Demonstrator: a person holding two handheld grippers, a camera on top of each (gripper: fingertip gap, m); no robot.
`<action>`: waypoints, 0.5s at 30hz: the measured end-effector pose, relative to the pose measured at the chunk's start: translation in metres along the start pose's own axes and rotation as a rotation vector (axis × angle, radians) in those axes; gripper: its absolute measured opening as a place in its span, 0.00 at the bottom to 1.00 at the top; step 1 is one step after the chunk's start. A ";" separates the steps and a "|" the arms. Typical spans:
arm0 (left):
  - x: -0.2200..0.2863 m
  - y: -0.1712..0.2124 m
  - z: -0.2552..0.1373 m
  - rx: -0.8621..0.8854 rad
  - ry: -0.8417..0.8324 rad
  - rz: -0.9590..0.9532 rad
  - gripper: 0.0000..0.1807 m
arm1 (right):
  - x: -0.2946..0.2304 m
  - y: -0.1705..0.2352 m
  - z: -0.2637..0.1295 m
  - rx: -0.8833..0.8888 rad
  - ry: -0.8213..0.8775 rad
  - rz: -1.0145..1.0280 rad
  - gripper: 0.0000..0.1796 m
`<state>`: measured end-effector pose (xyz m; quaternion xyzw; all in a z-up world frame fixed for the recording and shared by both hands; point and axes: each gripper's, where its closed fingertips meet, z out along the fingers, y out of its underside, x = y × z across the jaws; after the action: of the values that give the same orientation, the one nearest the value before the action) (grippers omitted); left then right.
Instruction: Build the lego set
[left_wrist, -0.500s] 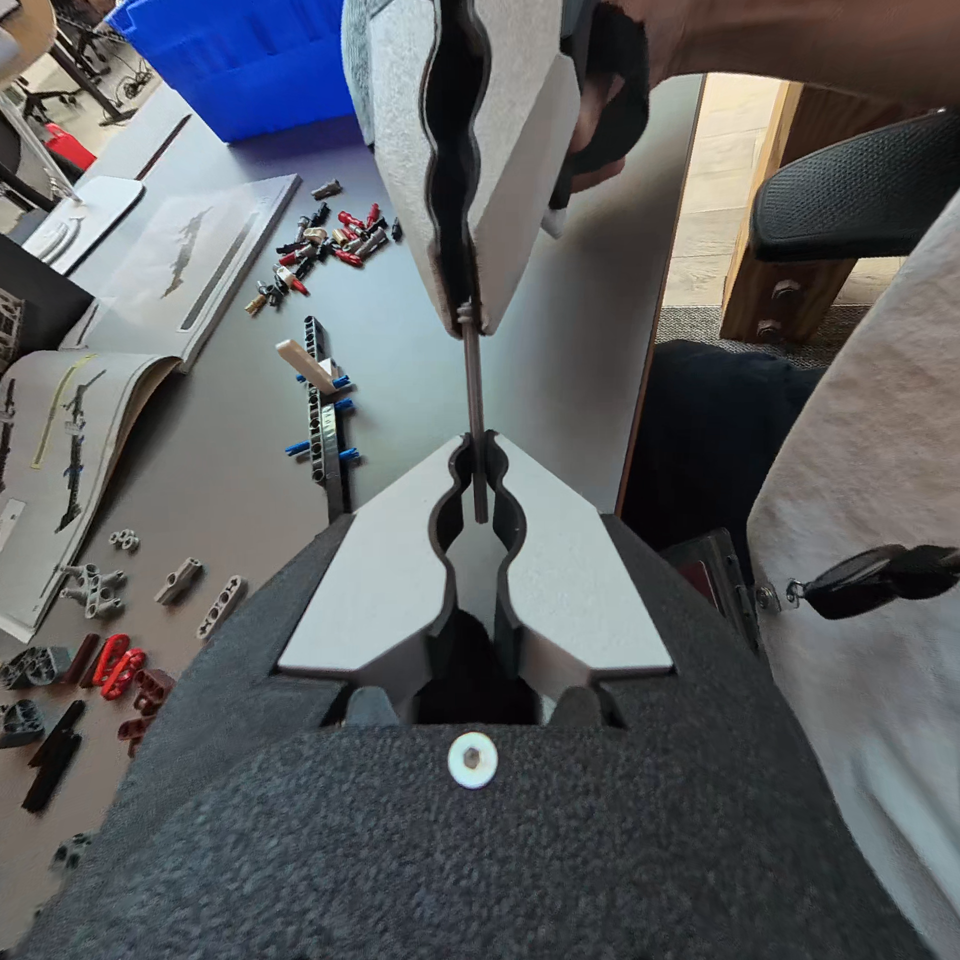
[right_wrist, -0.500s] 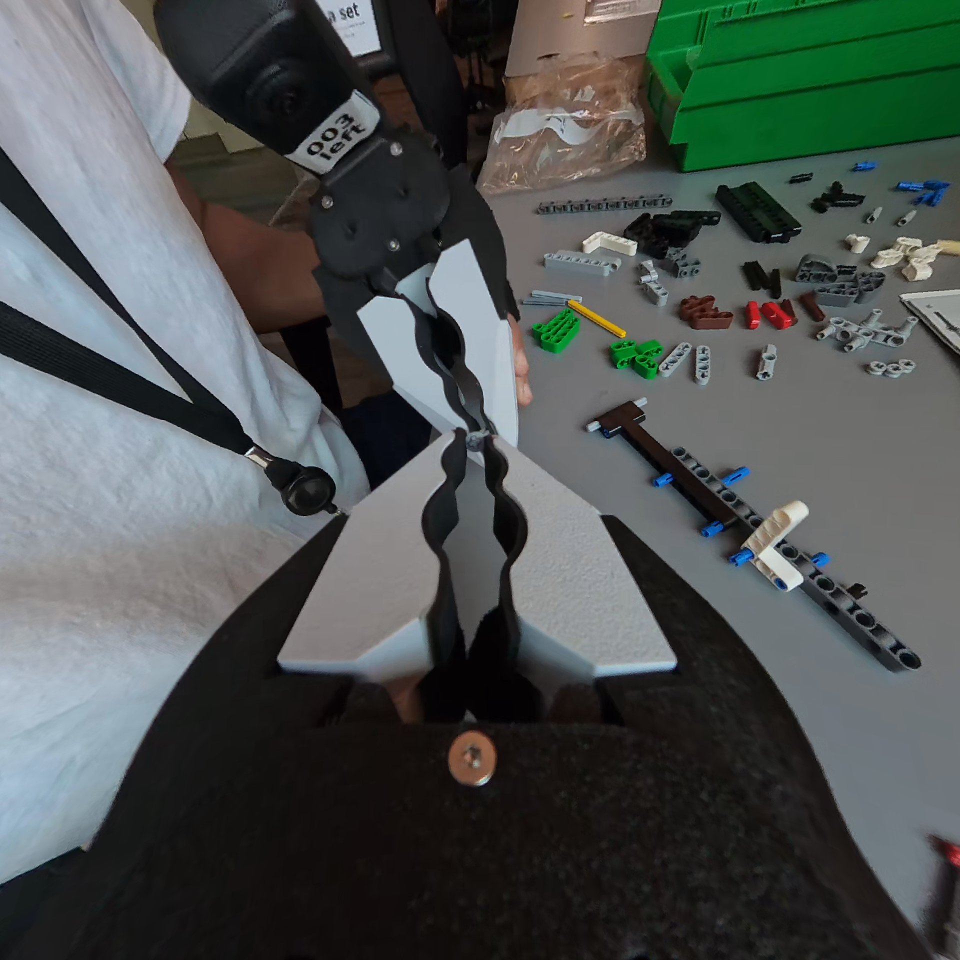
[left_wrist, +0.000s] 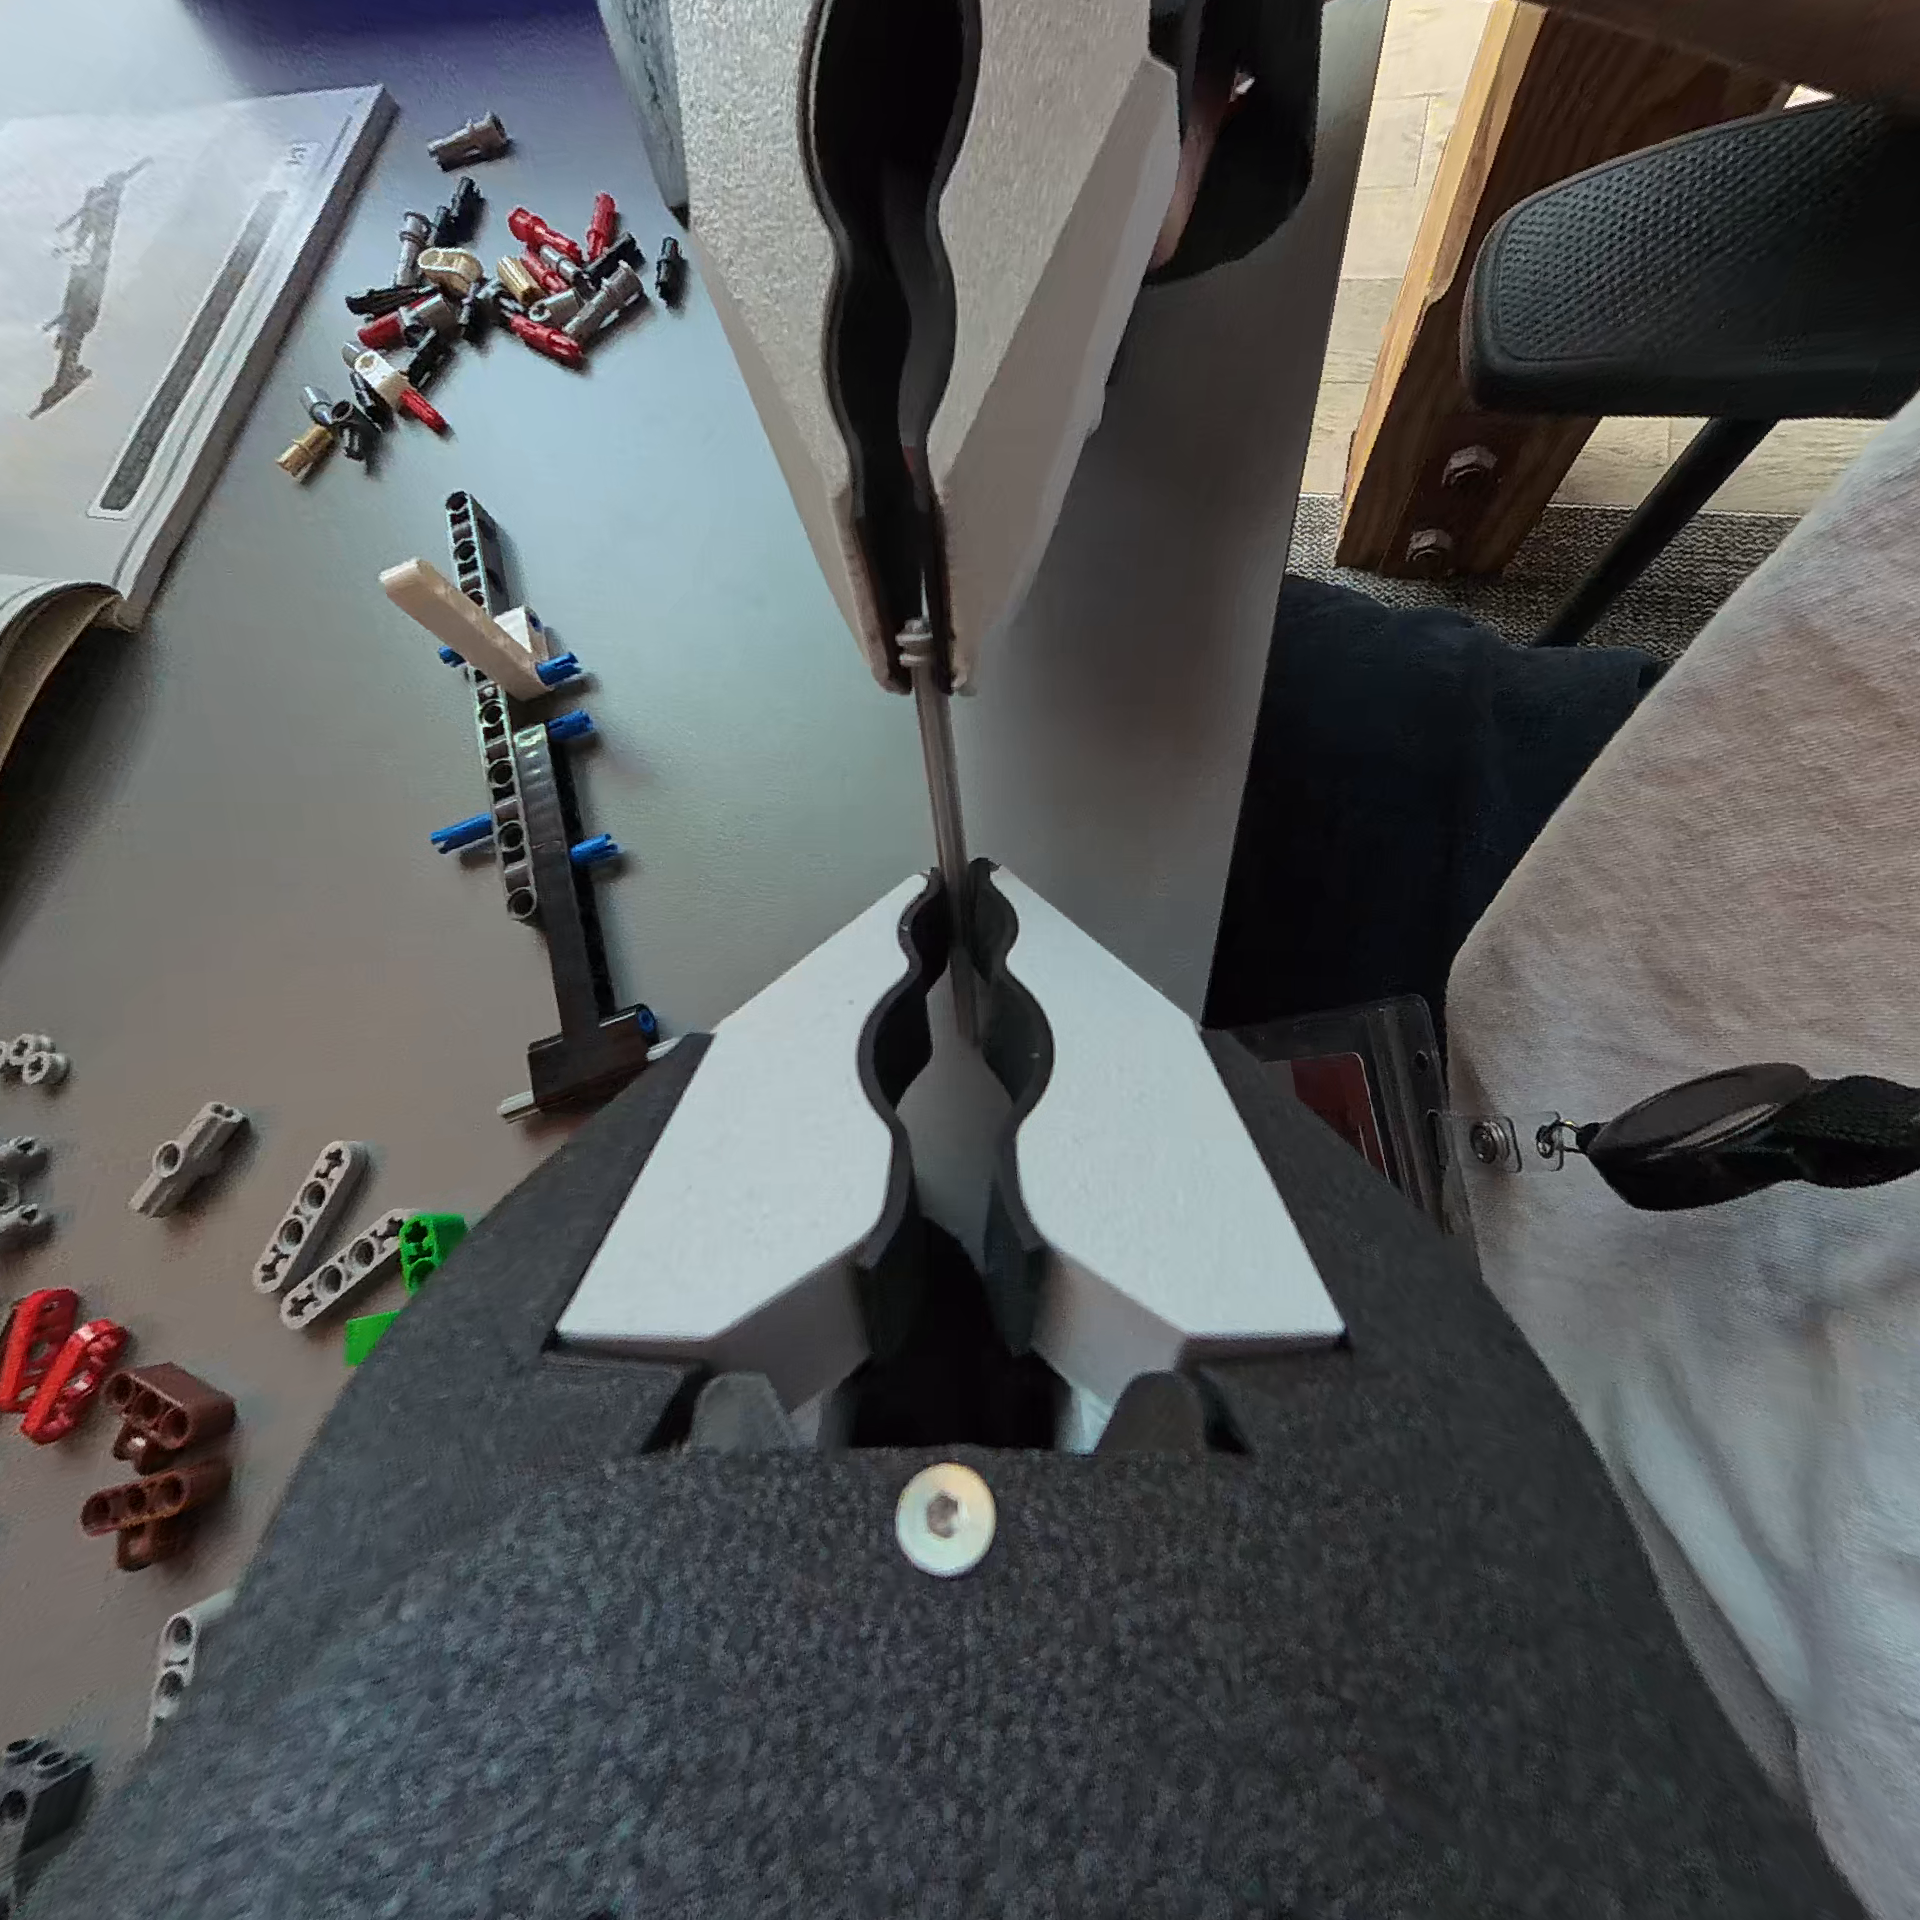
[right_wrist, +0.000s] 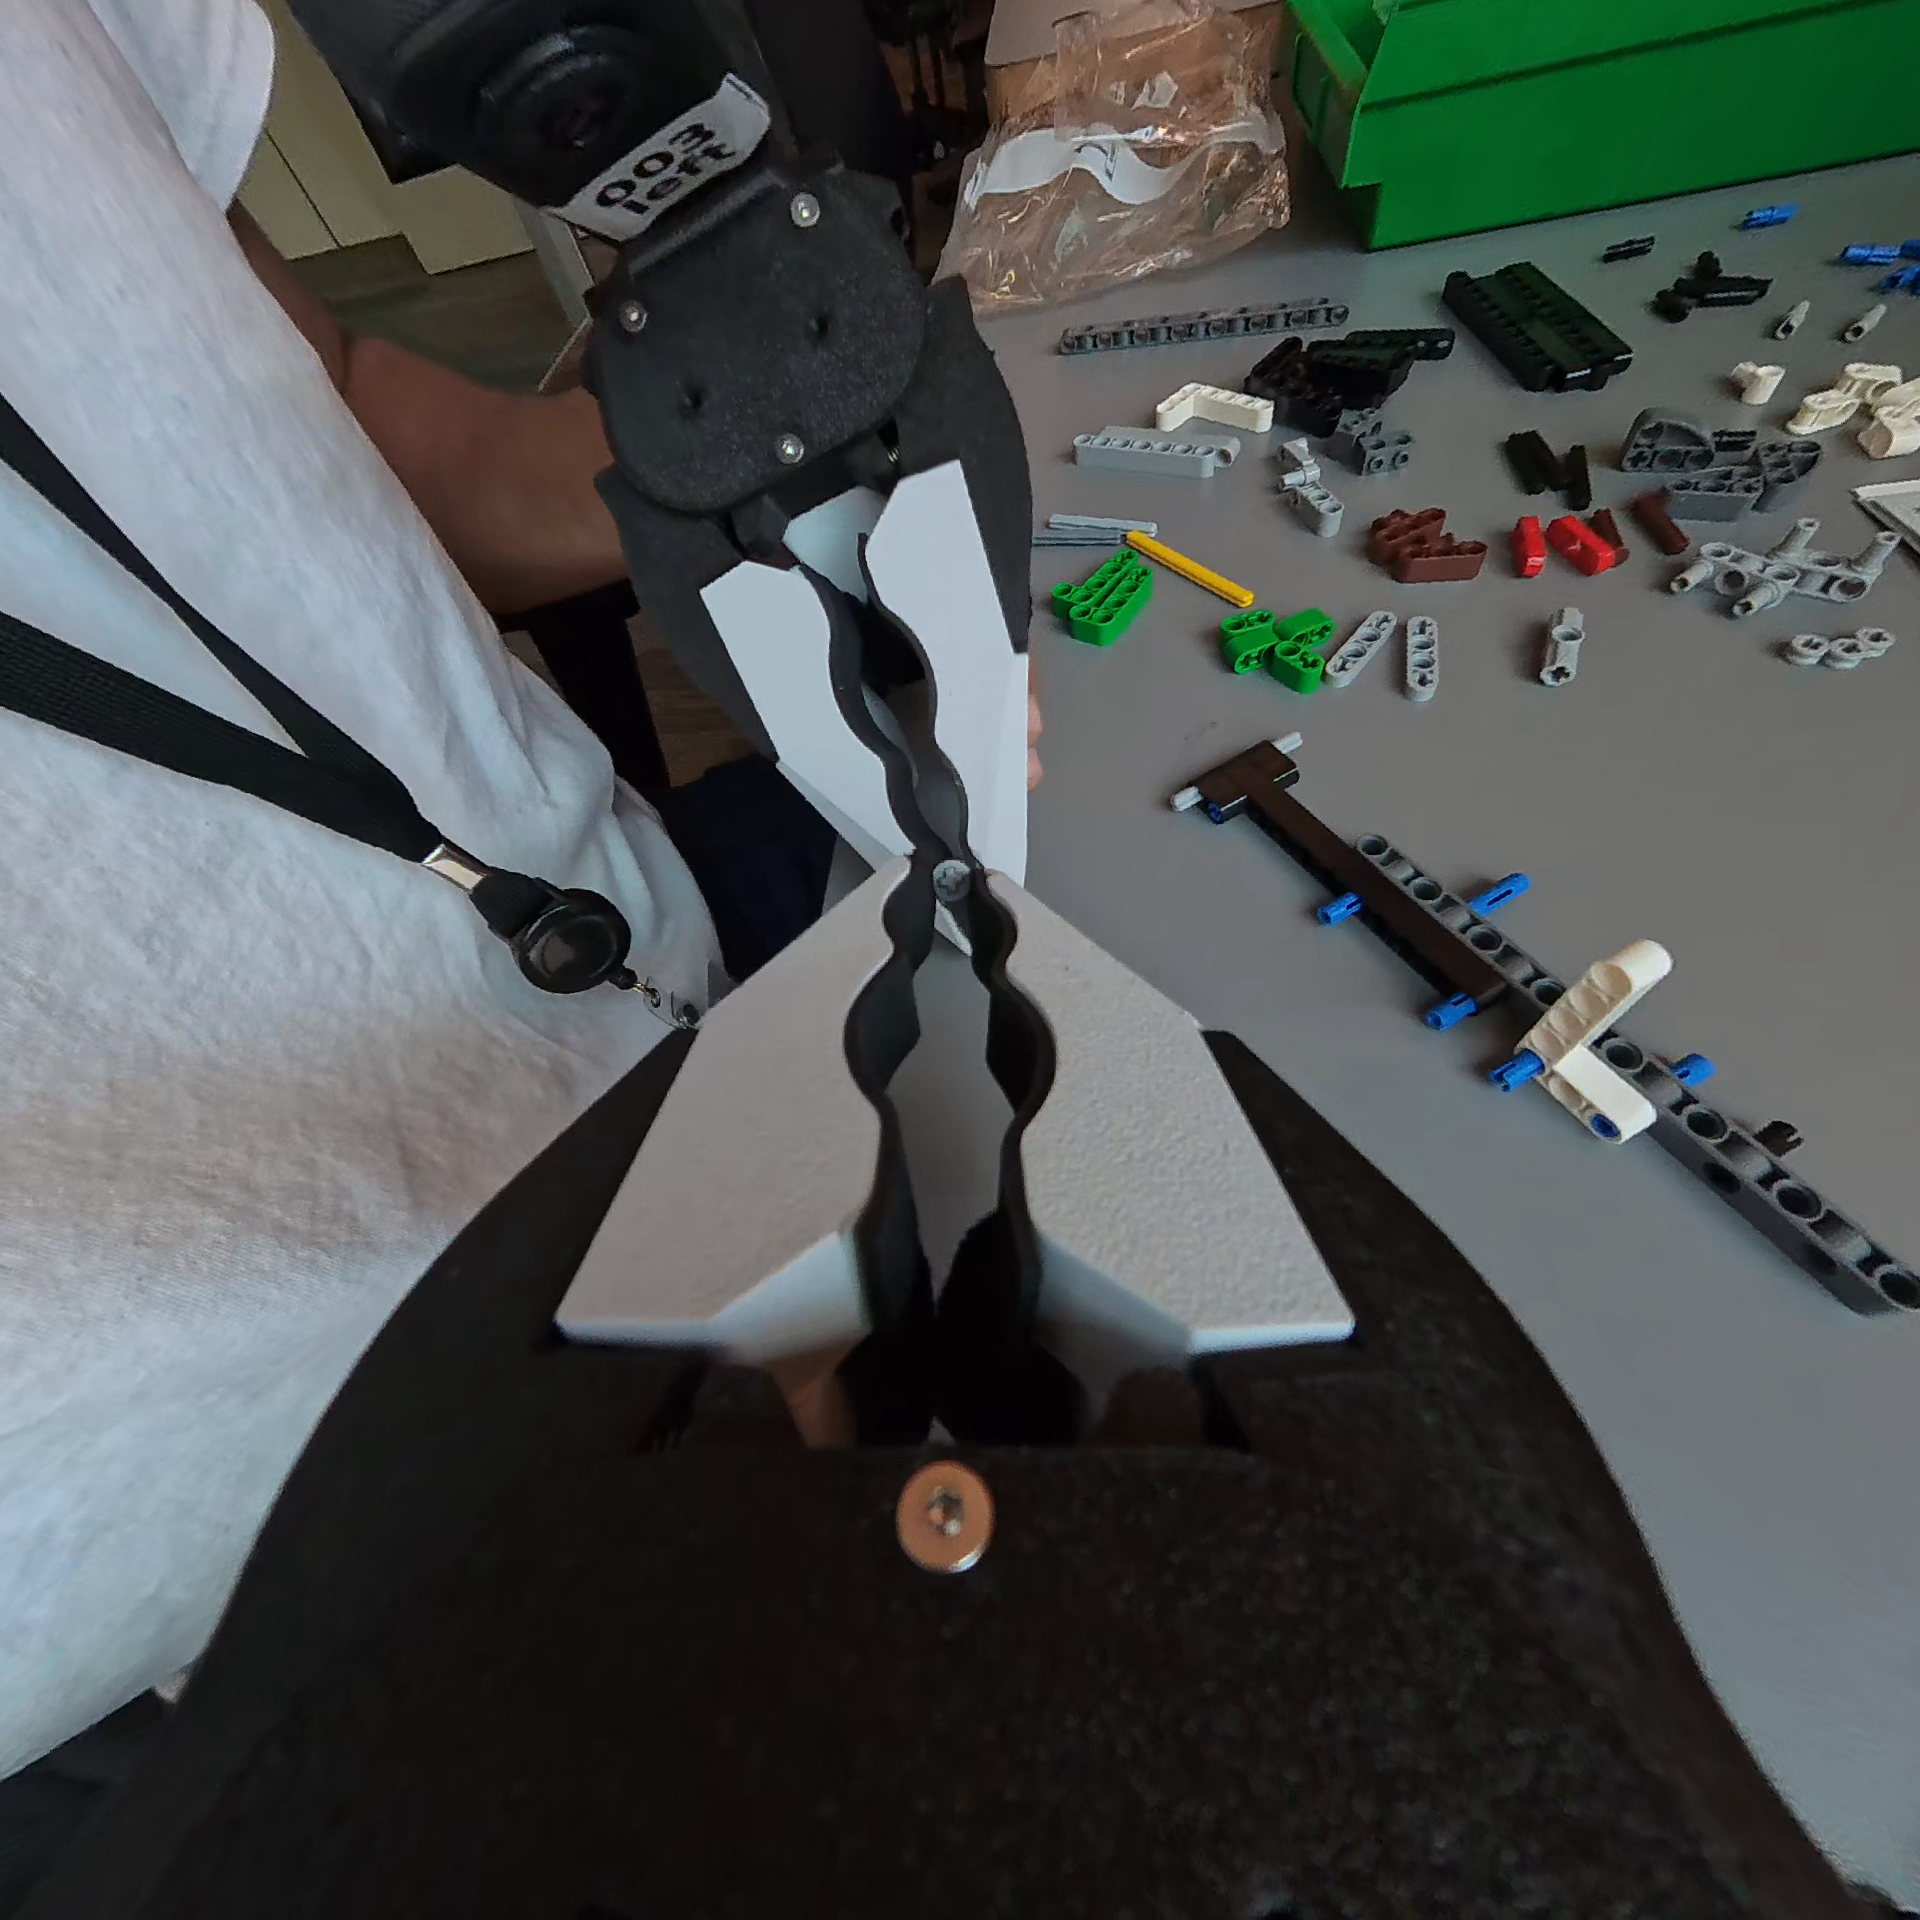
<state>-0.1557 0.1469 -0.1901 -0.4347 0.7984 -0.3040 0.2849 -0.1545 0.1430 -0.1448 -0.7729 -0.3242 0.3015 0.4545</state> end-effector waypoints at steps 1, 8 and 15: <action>0.000 0.000 0.000 -0.002 0.003 -0.005 0.01 | 0.001 0.001 0.000 -0.005 0.004 -0.002 0.03; 0.000 0.000 0.000 -0.004 0.015 -0.014 0.01 | 0.001 0.003 0.003 -0.022 -0.003 -0.001 0.03; 0.001 0.001 0.001 -0.009 0.014 -0.004 0.01 | 0.001 0.014 0.019 -0.135 -0.008 -0.021 0.03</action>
<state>-0.1561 0.1462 -0.1917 -0.4354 0.8009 -0.3040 0.2766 -0.1647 0.1478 -0.1654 -0.7973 -0.3536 0.2772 0.4030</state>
